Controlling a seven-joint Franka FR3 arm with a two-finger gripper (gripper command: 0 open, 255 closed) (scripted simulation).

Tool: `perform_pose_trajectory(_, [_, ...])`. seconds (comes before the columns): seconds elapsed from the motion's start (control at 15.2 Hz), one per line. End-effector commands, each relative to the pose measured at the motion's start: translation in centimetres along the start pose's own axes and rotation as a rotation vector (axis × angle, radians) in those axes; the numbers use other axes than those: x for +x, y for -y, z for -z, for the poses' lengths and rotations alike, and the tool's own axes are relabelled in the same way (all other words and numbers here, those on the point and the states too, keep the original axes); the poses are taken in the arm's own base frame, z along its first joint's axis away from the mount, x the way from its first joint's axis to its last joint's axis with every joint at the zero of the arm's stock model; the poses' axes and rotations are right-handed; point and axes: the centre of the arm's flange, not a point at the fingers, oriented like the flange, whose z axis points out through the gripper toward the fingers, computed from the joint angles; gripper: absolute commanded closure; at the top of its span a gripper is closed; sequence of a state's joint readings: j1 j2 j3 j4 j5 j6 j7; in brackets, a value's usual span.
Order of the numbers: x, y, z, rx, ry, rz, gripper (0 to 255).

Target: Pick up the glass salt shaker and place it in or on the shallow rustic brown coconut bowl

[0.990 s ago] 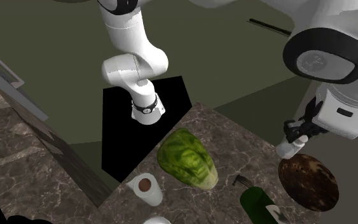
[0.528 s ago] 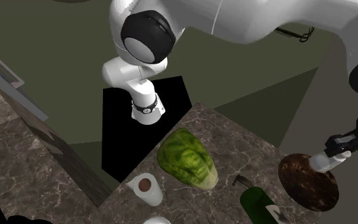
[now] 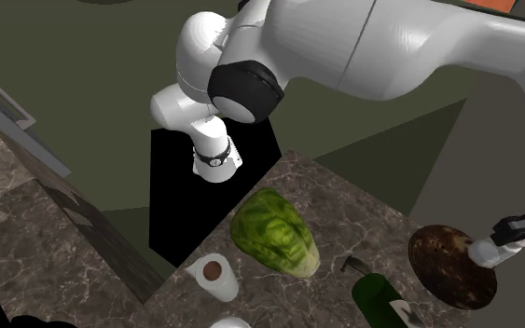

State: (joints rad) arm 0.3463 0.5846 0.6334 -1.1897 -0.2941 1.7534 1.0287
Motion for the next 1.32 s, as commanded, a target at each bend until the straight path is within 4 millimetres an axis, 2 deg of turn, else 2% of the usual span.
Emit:
perform_pose_trajectory(0.0, [-0.1, -0.1, -1.0, 0.001, 0.0, 0.0, 255])
perform_pose_trajectory(0.86, [-0.2, -0.7, -8.2, 0.001, 0.0, 0.0, 255])
perform_pose_trajectory(1.25, [-0.2, -0.7, -8.2, 0.001, 0.0, 0.0, 255])
